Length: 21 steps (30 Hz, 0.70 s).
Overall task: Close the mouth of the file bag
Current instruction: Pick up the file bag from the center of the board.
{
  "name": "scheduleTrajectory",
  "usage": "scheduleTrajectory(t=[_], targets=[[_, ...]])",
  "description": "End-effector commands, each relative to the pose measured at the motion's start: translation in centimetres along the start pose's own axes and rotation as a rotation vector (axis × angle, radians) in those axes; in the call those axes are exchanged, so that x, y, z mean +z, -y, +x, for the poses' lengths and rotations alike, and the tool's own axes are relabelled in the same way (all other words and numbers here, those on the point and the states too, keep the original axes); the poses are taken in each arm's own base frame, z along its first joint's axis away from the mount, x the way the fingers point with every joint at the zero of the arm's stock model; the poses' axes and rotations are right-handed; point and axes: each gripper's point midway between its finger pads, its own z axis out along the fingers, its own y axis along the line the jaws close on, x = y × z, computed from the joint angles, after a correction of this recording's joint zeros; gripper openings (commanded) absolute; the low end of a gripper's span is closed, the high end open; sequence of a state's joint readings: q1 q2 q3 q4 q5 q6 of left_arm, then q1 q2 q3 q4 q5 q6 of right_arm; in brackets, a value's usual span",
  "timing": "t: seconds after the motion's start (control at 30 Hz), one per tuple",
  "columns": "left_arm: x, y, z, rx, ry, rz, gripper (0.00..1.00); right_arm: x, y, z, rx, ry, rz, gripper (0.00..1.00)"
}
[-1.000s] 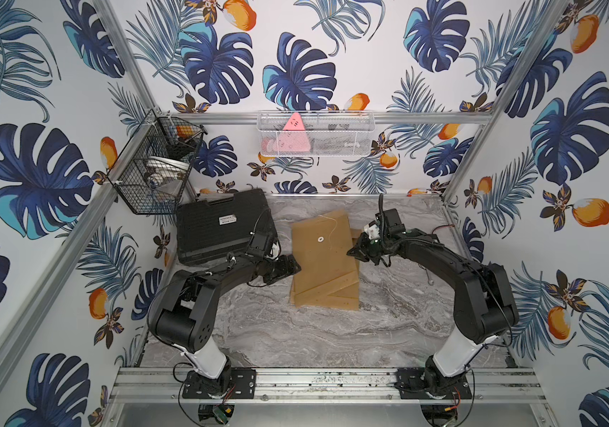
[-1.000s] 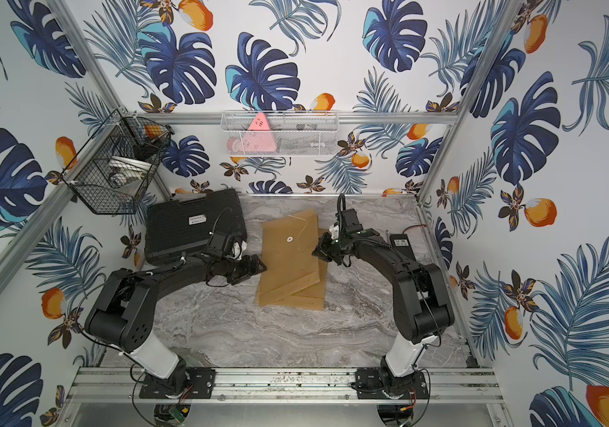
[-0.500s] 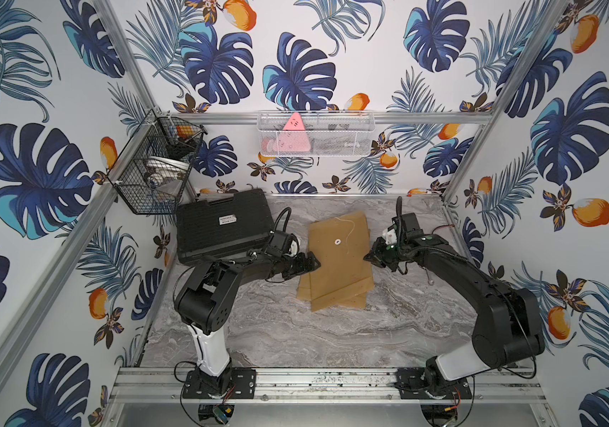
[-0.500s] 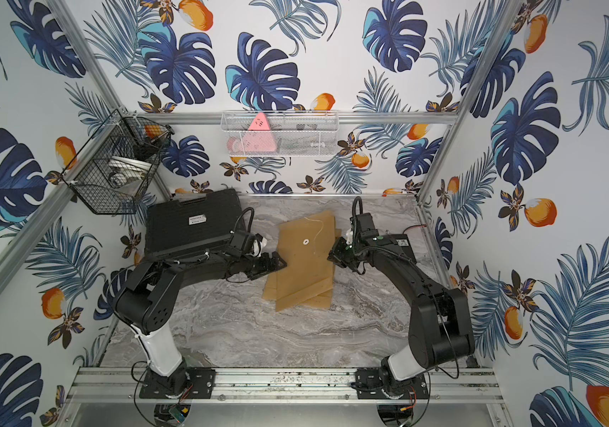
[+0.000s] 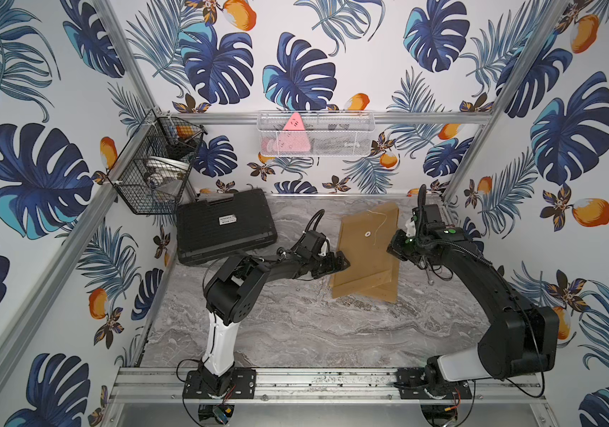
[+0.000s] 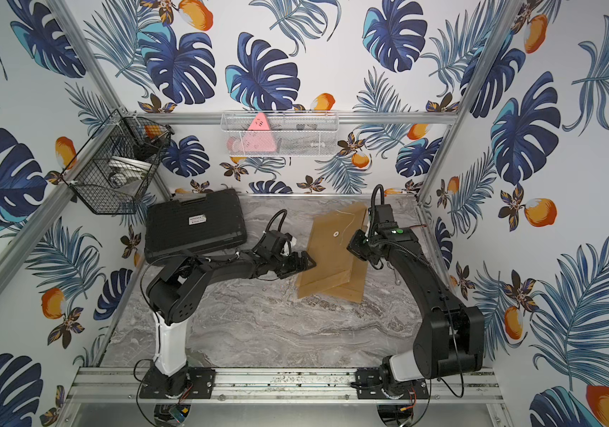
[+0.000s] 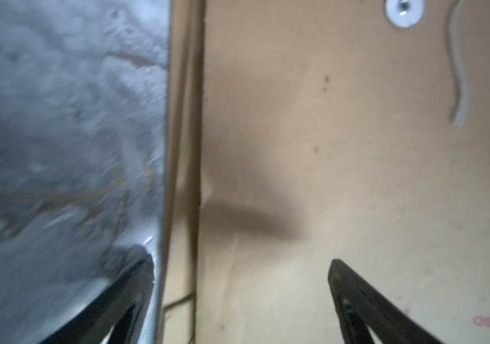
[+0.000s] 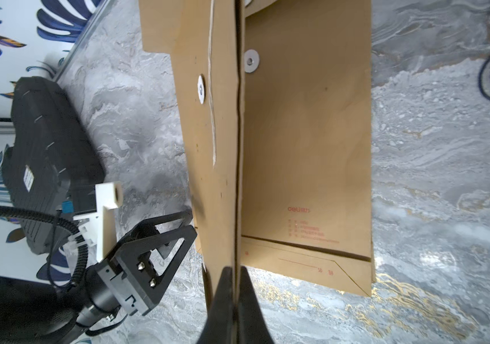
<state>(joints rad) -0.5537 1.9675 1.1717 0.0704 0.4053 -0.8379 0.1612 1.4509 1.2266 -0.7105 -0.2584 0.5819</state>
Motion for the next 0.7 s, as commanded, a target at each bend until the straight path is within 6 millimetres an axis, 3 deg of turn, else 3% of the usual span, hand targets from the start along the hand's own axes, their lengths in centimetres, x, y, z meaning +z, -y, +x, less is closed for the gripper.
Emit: scheduleTrajectory(t=[0.0,0.13,0.37,0.43,0.53,0.67], targets=[[-3.5,-0.9,-0.6,-0.036,0.031,-0.040,0.96,-0.8,-2.2,0.5,-0.052,-0.017,-0.098,0.00],[-8.6,-1.6,-2.2,-0.042,0.085,-0.023,0.97,-2.3,-4.9,0.2,-0.083,0.010,-0.176,0.00],[-17.4,-2.3,-5.2,0.023,0.194,-0.012,0.98,-6.8,-10.0,-0.7,-0.101,0.092,-0.419,0.00],[-18.6,-2.7,-5.7,0.056,0.212,-0.044,0.99,-8.2,-11.5,-0.7,-0.112,0.116,-0.513,0.00],[-19.6,-2.2,-6.4,0.028,0.221,0.049,0.99,-10.3,-13.4,-0.6,-0.156,0.171,-0.617,0.00],[-21.0,0.2,-7.1,0.029,0.263,0.204,0.99,-12.1,-15.0,0.1,-0.211,0.193,-0.685,0.00]])
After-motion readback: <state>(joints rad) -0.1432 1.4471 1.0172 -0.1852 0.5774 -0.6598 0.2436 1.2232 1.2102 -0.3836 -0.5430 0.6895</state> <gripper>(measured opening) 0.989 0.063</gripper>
